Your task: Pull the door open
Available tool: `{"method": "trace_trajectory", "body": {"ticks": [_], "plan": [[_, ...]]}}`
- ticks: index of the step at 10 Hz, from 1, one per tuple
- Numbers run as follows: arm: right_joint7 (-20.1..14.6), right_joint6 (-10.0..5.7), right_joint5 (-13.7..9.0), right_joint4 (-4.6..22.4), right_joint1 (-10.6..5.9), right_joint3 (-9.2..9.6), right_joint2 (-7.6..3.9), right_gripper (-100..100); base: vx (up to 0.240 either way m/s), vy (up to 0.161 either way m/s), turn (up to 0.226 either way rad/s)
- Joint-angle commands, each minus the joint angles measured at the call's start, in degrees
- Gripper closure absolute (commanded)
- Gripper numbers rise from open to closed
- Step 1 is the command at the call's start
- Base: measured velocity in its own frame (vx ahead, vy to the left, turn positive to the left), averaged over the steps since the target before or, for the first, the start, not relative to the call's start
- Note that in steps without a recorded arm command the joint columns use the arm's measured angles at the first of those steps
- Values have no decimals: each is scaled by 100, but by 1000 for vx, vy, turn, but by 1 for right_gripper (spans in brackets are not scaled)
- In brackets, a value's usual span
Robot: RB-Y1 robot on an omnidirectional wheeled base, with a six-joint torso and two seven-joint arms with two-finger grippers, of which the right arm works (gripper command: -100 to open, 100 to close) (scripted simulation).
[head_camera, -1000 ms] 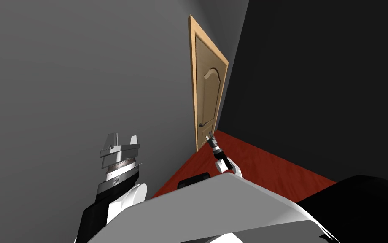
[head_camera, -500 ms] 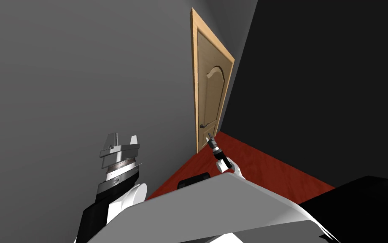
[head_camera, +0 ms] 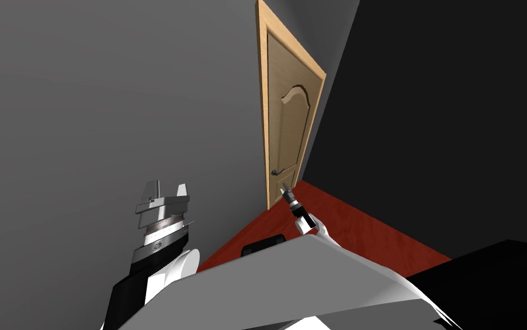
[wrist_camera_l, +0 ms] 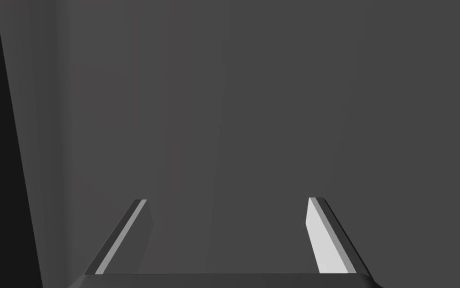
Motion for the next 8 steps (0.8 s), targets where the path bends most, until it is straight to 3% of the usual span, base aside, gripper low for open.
{"method": "trace_trajectory", "body": {"ticks": [1,8], "plan": [[-58,-57,-37,272,-110,60,-99,-100,45,-89,161],[-258,-280,-184,1356,-532,324,-493,-100,45,-116,146]]}}
